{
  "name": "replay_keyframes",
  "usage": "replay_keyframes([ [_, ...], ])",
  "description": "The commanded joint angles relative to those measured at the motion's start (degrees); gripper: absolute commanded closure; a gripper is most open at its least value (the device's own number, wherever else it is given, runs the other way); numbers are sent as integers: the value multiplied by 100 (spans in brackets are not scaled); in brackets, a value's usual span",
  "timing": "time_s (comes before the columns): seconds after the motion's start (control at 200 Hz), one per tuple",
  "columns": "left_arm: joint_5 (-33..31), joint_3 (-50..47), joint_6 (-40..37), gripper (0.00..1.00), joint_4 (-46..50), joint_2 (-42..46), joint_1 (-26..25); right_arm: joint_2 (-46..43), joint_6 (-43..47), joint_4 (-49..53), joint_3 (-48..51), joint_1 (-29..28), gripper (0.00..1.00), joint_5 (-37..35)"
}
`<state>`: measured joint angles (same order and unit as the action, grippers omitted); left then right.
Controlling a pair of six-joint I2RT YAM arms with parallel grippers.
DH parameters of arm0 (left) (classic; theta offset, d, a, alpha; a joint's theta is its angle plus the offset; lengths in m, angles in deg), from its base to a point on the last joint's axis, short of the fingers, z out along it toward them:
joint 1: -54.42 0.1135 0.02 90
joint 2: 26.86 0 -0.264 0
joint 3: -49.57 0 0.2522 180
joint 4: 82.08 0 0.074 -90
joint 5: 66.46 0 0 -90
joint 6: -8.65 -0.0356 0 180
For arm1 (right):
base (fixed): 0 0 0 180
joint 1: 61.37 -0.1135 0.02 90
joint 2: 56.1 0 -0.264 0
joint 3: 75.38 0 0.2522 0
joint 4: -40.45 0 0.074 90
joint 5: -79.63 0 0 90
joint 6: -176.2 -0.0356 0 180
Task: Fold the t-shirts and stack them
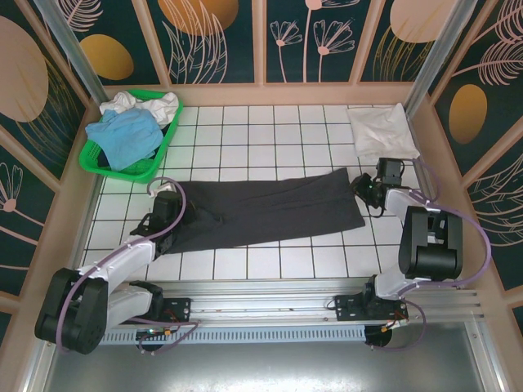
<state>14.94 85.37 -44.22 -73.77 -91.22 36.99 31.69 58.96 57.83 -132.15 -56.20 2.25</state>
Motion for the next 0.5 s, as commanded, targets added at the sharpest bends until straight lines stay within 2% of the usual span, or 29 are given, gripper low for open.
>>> replay_keyframes([
  [0.0,28,66,-23,52,339,375,-10,-534,2,512,-244,-256,64,-550],
  [0.1,-158,205,-123,37,517,749,-12,-882,6,497,-409,-769,59,-948],
  [0.19,-46,411,-254,32,294,694,-7,-636,74,178,-662,-1260,58,-828],
  [0.36,551,1312,-477,30,-218,-936,-9,670,139,-100,-1420,-1732,58,-416],
  [0.44,575,1705,-529,31,-237,-1719,-6,1154,55,-121,-1558,-1700,58,-451],
  [0.495,314,1897,-530,29,-117,-2118,1,1363,6,-7,-1601,-1682,58,-629],
])
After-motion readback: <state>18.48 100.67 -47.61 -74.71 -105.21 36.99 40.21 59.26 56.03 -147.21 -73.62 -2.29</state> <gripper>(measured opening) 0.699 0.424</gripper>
